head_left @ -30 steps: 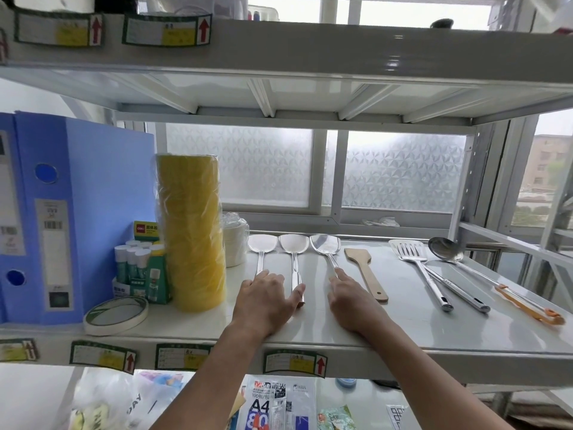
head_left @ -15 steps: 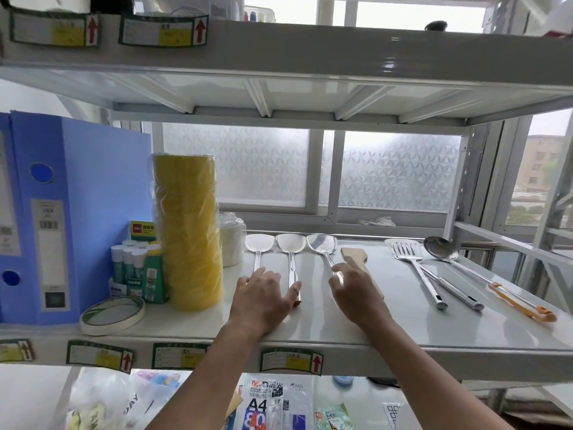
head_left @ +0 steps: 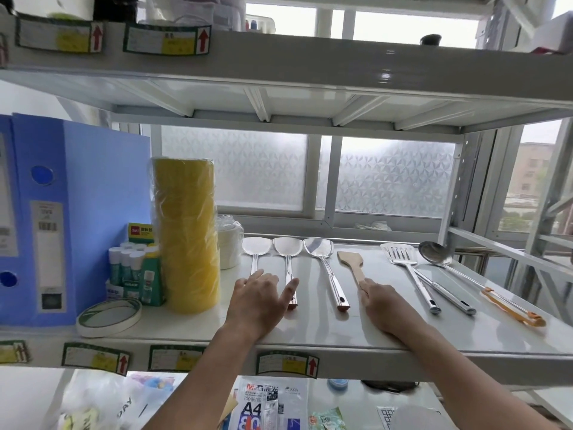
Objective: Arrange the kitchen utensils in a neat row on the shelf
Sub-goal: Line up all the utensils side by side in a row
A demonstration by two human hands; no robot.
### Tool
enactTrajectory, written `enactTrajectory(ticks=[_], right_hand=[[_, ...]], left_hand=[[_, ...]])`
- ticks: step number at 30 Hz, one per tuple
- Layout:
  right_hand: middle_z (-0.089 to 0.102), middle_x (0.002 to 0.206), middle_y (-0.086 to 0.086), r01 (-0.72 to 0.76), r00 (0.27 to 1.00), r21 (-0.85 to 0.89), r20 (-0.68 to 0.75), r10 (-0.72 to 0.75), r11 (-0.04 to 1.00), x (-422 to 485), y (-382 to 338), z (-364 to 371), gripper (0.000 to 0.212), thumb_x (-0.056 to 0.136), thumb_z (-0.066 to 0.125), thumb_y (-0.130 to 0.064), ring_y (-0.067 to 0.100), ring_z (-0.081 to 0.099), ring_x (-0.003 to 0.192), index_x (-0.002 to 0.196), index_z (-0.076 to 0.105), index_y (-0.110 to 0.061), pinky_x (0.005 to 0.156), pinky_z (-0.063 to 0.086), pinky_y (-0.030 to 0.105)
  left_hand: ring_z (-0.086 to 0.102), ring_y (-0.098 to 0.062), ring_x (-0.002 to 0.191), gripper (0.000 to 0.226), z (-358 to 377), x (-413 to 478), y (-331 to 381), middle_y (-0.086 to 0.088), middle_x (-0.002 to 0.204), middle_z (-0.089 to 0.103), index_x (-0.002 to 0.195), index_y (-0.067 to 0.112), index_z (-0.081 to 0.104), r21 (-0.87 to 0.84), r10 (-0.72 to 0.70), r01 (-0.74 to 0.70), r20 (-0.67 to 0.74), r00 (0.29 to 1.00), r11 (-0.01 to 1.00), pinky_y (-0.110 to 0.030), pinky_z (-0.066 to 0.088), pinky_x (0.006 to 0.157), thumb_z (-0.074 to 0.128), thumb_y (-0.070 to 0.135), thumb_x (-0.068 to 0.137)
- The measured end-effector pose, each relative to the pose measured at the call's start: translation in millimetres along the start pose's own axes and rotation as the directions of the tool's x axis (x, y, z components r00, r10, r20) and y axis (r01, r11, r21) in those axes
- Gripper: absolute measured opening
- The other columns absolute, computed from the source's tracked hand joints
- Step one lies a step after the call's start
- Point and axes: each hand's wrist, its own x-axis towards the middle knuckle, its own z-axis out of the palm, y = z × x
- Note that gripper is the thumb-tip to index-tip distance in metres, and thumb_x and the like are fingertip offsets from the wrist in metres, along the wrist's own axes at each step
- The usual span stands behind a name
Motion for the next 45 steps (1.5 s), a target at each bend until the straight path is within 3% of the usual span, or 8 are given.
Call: enactTrajectory(ticks=[6,17,23,29,45], right_hand=[[0.061,0.086,0.006,0.000,1.000,0.019,-0.025,0.000,1.000,-7,-6,-1,0.019,0.096,0.038,-0.025,0.031,0.054,0.082,0.085,0.051,-0.018,0.073,0.042,0.040],[0.056,0.085,0.007,0.014,0.998,0.032,-0.062,-0.012,0.999,-13,-10,-2,0.022,0.099,0.039,-0.017,0.031,0.049,0.080,0.103,0.059,-0.008,0.073,0.040,0.038],[0.066,0.100,0.018,0.009,0.998,0.039,-0.069,-0.006,0.999,-18,-11,-4,0.023,0.100,0.039,-0.017,0.031,0.051,0.079,0.108,0.058,-0.006,0.074,0.043,0.039],[0.060,0.084,0.008,0.019,0.997,0.057,-0.076,-0.014,0.998,-19,-8,-2,0.021,0.097,0.038,-0.019,0.033,0.055,0.079,0.095,0.056,-0.009,0.069,0.042,0.040],[0.062,0.085,0.010,-0.008,0.997,0.053,-0.073,0.012,0.999,-19,-9,-4,0.021,0.094,0.037,-0.020,0.033,0.057,0.077,0.088,0.056,-0.011,0.068,0.047,0.042]], left_hand=[[0.053,-0.017,0.122,0.071,2,2,-2,0.000,0.118,0.067,0.117,0.018,0.067,0.006,0.012,-0.012,-0.002,1.000,1.000,-0.042,0.033,0.105,0.019,0.067,0.100],[0.054,-0.015,0.117,0.075,8,5,-6,0.005,0.114,0.065,0.112,0.020,0.067,0.003,0.044,-0.044,-0.036,0.998,0.999,-0.041,0.035,0.103,0.014,0.070,0.099],[0.054,-0.014,0.116,0.078,11,7,-8,0.007,0.111,0.064,0.112,0.022,0.067,0.022,0.061,-0.060,-0.041,0.997,0.998,-0.041,0.037,0.101,0.009,0.072,0.098],[0.054,-0.015,0.116,0.076,10,7,-7,0.007,0.111,0.064,0.110,0.024,0.067,0.047,0.060,-0.058,-0.043,0.997,0.997,-0.041,0.037,0.099,0.009,0.070,0.097],[0.055,-0.016,0.114,0.074,12,8,-8,0.007,0.108,0.064,0.107,0.024,0.068,0.037,0.064,-0.063,-0.036,0.997,0.997,-0.042,0.038,0.099,0.011,0.071,0.098]])
